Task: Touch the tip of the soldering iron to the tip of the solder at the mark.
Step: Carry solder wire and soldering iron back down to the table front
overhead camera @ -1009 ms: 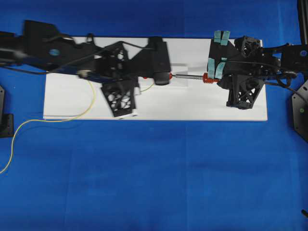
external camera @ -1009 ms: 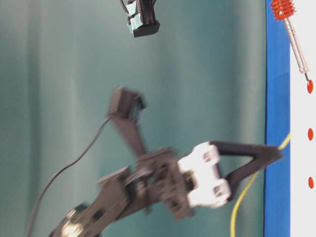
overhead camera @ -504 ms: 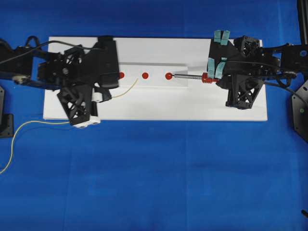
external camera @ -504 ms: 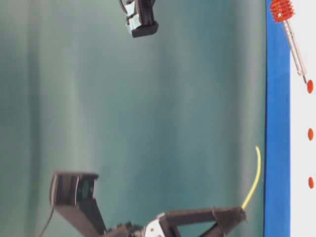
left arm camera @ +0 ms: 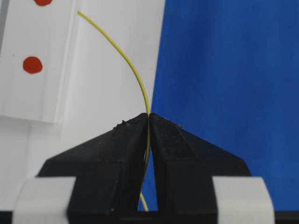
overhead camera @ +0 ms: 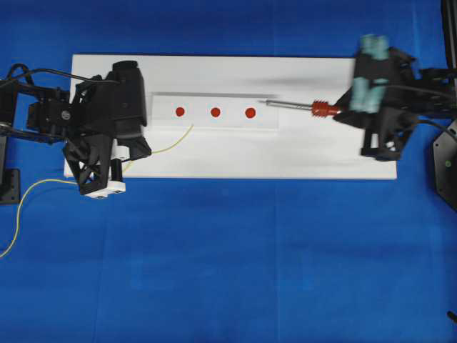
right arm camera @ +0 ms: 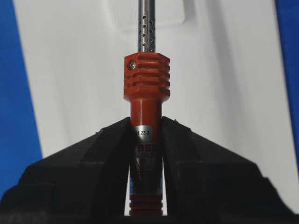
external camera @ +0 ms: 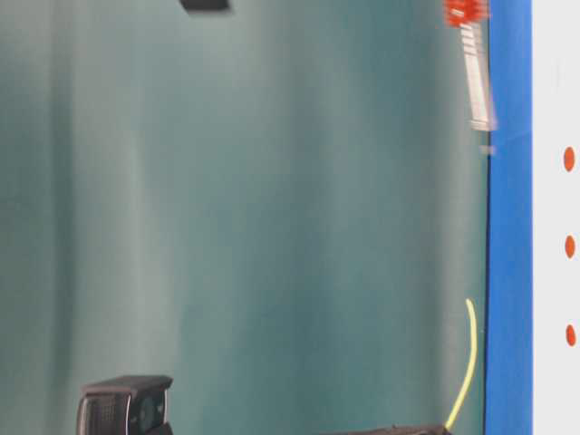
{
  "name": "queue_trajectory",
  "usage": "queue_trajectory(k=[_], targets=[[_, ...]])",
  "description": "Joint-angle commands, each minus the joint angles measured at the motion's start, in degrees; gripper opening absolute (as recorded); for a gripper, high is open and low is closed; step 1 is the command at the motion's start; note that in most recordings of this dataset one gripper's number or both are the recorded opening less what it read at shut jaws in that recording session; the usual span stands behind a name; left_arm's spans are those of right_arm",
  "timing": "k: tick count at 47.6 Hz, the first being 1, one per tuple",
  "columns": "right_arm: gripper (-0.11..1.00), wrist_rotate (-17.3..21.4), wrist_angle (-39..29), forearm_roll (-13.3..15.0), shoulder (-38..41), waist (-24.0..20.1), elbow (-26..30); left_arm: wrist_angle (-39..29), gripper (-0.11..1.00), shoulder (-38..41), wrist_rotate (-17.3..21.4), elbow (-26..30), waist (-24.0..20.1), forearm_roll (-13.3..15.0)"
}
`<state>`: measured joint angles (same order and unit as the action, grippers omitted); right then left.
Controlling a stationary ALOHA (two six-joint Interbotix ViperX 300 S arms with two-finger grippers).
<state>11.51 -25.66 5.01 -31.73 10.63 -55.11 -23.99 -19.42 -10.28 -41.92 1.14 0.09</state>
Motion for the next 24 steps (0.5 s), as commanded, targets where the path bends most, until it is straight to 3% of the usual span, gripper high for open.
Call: queue_trajectory(k=[1,14,24], targets=[[0.06,0.8,1.9,-0.4,-4.9,0.1,-1.1,1.8,0.02,-1.8,-0.1,-0.2,0.5,0.0],[0.06,5.1,5.1,-0.7,-9.8,-0.9,-5.0,6.3,0.02,-3.6,-0.1,-2.8,2.4,0.0],[0.06,7.9,12.1,-1.0,-8.8,-10.5,-5.0,10.6,0.02,-4.3,-1.1,-4.6,7.5,0.0]])
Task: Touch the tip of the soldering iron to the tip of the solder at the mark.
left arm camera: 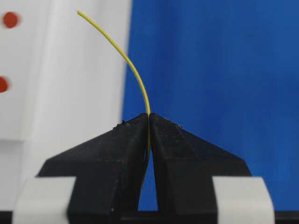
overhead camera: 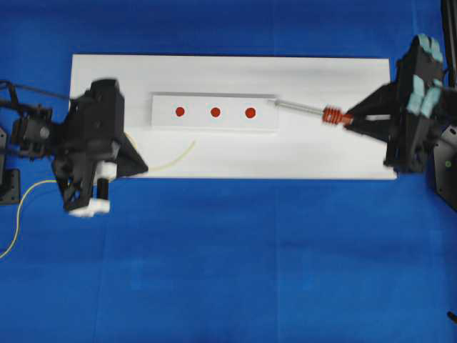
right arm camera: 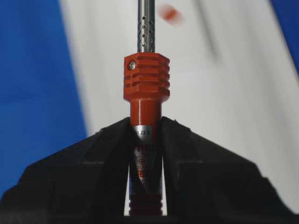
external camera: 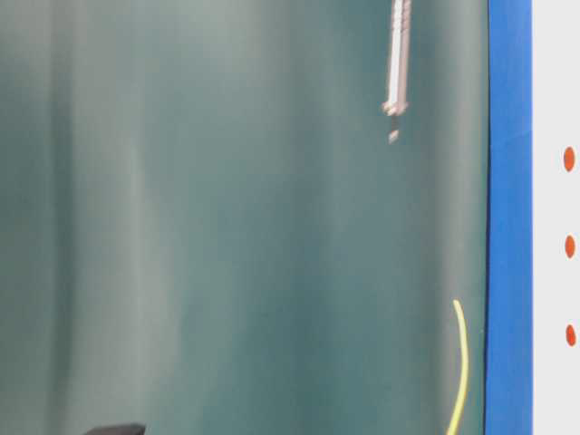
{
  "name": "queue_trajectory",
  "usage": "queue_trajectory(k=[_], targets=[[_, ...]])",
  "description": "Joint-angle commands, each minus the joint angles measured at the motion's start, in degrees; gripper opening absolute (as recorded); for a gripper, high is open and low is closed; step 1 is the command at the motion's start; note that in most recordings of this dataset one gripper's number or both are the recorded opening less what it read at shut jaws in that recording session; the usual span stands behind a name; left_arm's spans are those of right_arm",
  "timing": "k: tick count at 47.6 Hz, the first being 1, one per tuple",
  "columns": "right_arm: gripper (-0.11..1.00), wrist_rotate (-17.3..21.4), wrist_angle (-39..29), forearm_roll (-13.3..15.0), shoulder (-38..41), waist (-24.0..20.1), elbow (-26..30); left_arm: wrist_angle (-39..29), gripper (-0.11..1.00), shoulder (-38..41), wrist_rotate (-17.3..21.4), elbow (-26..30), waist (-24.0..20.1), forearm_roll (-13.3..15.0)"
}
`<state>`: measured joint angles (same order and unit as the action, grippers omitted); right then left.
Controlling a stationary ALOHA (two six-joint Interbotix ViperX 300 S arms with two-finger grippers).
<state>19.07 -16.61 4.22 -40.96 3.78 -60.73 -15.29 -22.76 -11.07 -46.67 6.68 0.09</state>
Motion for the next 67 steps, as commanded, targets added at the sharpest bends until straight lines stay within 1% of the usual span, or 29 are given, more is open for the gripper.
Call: queue_trajectory(k=[1,7,12,14,18,21,26,32,39,43,45,51,53,55,58,63,66,67], targets=[[0.06,0.5,3.9,-0.2,0.7,-4.8,0.6,2.5,0.02,-1.1,-0.6,0.0,2.5,0.0],[0.06,1.6,8.4,-0.2,3.3,-11.4,0.6,7.3,0.02,-0.6,-2.5,-1.8,6.5,0.0],[0.06,2.2,13.0,-0.2,7.7,-16.7,0.8,12.8,0.02,0.6,-3.3,-3.9,10.3,0.0],[0.06,2.4,14.8,-0.3,9.7,-18.5,0.8,16.3,0.02,1.7,-3.3,-5.0,12.1,0.0],[0.06,2.8,18.3,-0.6,13.7,-21.2,1.0,22.5,0.02,3.8,-3.3,-6.9,14.9,0.0],[0.06,3.1,21.2,-1.5,17.6,-22.9,1.1,27.2,0.02,6.1,-3.3,-8.0,16.6,0.0],[0.06,3.1,25.0,-2.9,23.4,-24.3,1.3,32.6,0.02,11.4,-3.2,-8.2,18.8,0.0],[0.06,3.1,29.5,-3.3,30.9,-26.2,2.5,33.8,0.02,17.9,-2.4,-6.8,19.7,0.0],[0.06,3.1,33.0,-4.0,38.6,-27.4,4.1,33.8,0.02,22.9,-2.1,-5.8,20.0,0.0],[0.06,3.1,33.6,-4.8,41.3,-27.7,5.3,33.8,0.02,23.4,-2.0,-5.9,20.0,0.0],[0.06,3.1,33.5,-4.8,42.1,-27.7,5.6,33.8,0.02,23.2,-2.1,-6.2,20.0,0.0],[0.06,3.1,32.9,-5.0,42.6,-27.8,5.8,33.8,0.03,23.1,-2.1,-6.1,20.0,0.0],[0.06,3.1,32.4,-5.0,42.5,-27.8,5.9,33.8,0.07,23.1,-2.1,-6.0,20.0,-0.1],[0.06,3.1,32.0,-5.0,42.6,-27.8,5.9,33.8,0.14,23.2,-2.2,-5.9,20.0,0.0],[0.06,3.2,31.0,-5.0,42.5,-27.7,6.1,33.8,0.28,23.3,-2.3,-5.8,20.0,0.0],[0.06,3.3,29.5,-5.1,42.5,-27.8,6.5,33.6,0.56,23.0,-2.7,-5.6,20.0,0.0],[0.06,3.3,28.4,-5.2,42.5,-27.8,6.9,33.0,0.70,22.7,-3.1,-5.3,20.0,0.0],[0.06,3.3,27.9,-5.2,42.5,-27.8,7.1,32.6,0.73,22.5,-3.1,-5.2,20.0,0.0]])
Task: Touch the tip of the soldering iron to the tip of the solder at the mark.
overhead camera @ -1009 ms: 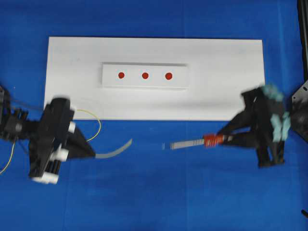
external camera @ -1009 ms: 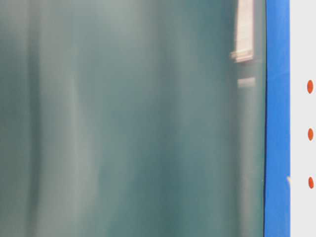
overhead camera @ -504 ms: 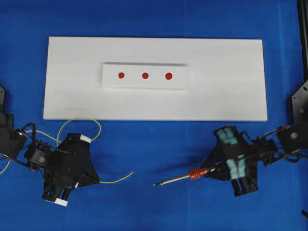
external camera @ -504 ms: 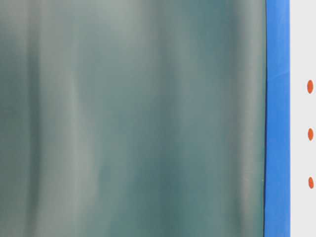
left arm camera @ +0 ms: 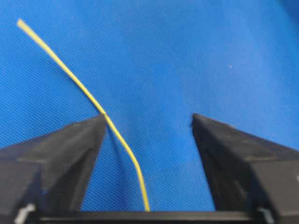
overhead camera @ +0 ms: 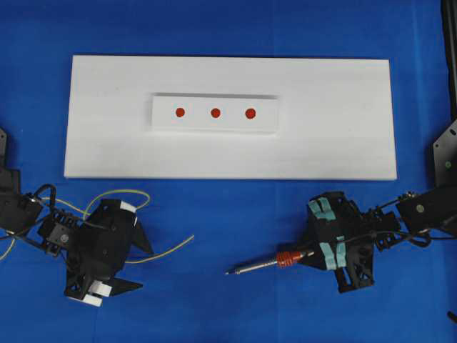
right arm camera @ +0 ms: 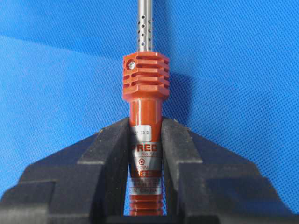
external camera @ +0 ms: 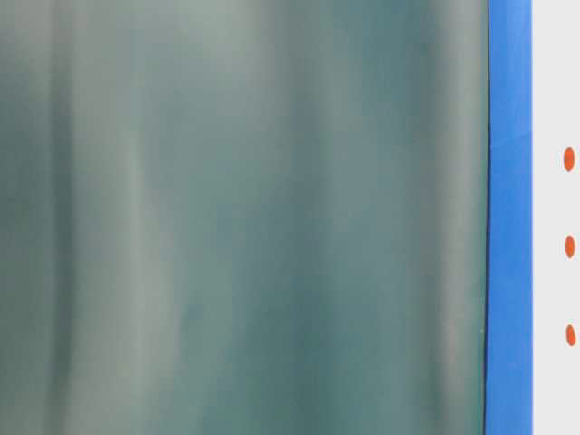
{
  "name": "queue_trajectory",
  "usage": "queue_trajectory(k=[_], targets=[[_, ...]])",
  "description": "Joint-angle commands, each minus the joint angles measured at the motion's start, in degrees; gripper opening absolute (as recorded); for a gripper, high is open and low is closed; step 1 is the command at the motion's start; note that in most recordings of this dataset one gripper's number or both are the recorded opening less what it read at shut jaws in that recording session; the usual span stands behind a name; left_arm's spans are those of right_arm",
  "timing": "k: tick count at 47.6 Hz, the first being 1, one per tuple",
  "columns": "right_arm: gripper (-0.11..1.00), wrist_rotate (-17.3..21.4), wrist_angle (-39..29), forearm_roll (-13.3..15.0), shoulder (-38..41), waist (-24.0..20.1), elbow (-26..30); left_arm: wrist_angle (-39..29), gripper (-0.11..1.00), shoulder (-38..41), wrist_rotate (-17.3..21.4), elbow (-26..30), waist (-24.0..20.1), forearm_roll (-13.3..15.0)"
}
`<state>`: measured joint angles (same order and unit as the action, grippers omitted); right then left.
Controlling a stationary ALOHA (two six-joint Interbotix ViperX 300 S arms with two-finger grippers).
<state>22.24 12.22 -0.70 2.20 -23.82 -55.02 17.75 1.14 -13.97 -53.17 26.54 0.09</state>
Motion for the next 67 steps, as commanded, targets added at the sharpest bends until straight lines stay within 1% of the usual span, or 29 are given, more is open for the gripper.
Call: queue_trajectory(k=[1,4,7,10,16,17,19,20,25,28,32,36,41,44,47,52,63,67], targets=[[0.07,0.1,-1.4,-0.3,-0.8,-0.2,1.6,-0.9,0.75,-1.7,-0.2,1.5,0.2,0.0],[0.07,-0.1,-2.9,-0.3,-1.3,-0.2,2.2,-2.8,0.76,-3.0,-0.2,2.0,0.2,0.0],[0.17,-0.2,-4.2,-0.2,-2.3,-0.1,2.5,-5.4,0.76,-4.7,-0.1,2.8,0.1,0.0],[0.33,-0.2,-5.5,-0.1,-3.9,0.3,2.7,-9.1,0.76,-7.2,0.0,3.6,0.1,0.0],[0.71,-1.0,-10.2,0.4,-9.2,1.6,3.3,-15.3,0.75,-12.0,0.4,4.9,-0.6,0.0],[0.78,-1.0,-11.1,0.7,-10.3,1.9,3.4,-16.3,0.75,-12.9,0.4,5.1,-0.9,0.0],[0.87,-1.1,-12.9,1.1,-12.7,2.5,3.8,-17.9,0.76,-14.6,0.5,5.4,-1.5,0.0],[0.89,-1.2,-14.1,1.5,-13.7,3.0,4.0,-18.7,0.75,-15.5,0.6,5.4,-1.8,0.0],[0.82,-1.4,-19.5,4.0,-19.6,5.2,5.0,-21.5,0.75,-20.1,0.8,4.9,-4.3,0.0],[0.83,-1.4,-22.4,6.1,-23.1,6.9,5.4,-22.3,0.75,-22.6,1.0,4.7,-6.0,-0.2],[0.84,-1.4,-25.7,9.4,-27.8,10.3,5.4,-22.7,0.75,-26.2,1.8,3.9,-8.5,-0.3],[0.83,-1.4,-27.3,12.2,-31.9,13.9,4.8,-22.7,0.75,-30.1,4.0,3.0,-11.1,-0.3],[0.84,-1.4,-27.3,15.6,-36.9,18.0,3.2,-22.4,0.75,-36.0,8.5,0.9,-14.2,-0.3],[0.84,-1.4,-27.6,17.1,-40.3,19.8,2.3,-22.0,0.75,-38.9,10.5,-0.5,-15.7,-0.3],[0.83,-1.4,-28.4,18.4,-44.6,21.0,1.1,-22.0,0.75,-42.1,11.8,-2.0,-17.2,-0.3],[0.83,-1.4,-30.0,19.0,-50.5,21.4,-0.7,-22.0,0.75,-47.4,13.6,-4.3,-18.6,-0.3],[0.83,-0.5,-31.0,18.9,-62.8,21.4,-8.4,-22.0,0.75,-58.5,14.0,-12.0,-19.8,-0.3],[0.83,-0.2,-30.5,18.8,-65.2,21.5,-10.8,-22.1,0.75,-62.5,14.0,-14.9,-19.9,-0.3]])
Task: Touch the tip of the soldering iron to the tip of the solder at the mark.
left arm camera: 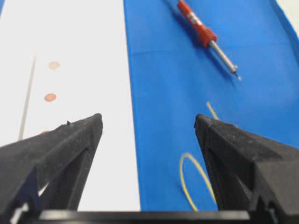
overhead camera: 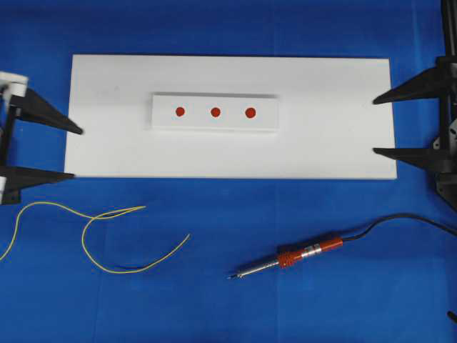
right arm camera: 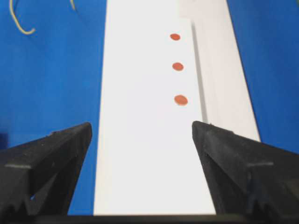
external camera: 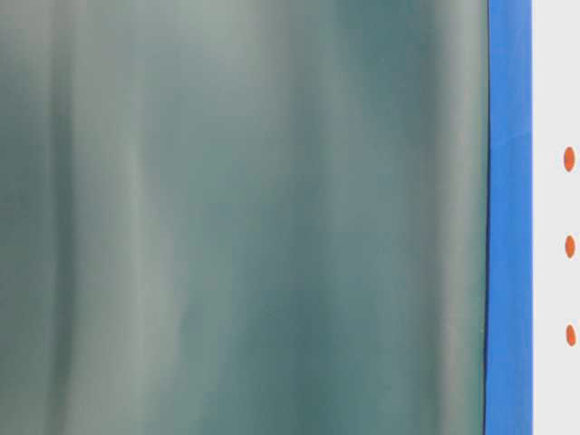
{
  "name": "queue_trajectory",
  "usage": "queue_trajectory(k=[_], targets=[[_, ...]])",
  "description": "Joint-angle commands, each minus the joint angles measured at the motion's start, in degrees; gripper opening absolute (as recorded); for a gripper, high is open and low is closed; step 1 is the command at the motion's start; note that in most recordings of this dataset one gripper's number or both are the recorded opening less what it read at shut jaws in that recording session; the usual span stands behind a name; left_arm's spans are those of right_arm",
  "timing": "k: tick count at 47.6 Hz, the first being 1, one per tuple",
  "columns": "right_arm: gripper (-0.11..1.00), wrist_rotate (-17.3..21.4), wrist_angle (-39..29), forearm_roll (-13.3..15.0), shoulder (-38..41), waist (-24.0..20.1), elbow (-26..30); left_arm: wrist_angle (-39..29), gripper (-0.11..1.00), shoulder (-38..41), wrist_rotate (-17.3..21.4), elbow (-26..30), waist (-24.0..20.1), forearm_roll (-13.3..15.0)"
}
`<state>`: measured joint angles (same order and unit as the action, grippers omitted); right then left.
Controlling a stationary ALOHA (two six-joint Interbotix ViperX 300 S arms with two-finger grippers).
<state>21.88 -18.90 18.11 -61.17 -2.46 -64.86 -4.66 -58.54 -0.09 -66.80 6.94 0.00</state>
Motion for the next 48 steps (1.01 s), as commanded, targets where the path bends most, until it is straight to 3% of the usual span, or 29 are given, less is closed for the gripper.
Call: queue_trajectory(k=[1,18,48], targets=[[0.83,0.4,0.8,0.0,-2.4,0.1,-1.5,0.3,0.75,-3.8,0.1,-1.9,-0.3,-0.2],[0.83,3.6,10.3,-0.8,-0.6,0.2,-8.3,0.0,0.75,-13.4,-0.1,-10.5,-0.3,-0.2],[0.83,4.3,14.0,-1.2,0.6,0.1,-10.4,-3.0,0.75,-14.8,-0.1,-10.2,-0.3,-0.2]])
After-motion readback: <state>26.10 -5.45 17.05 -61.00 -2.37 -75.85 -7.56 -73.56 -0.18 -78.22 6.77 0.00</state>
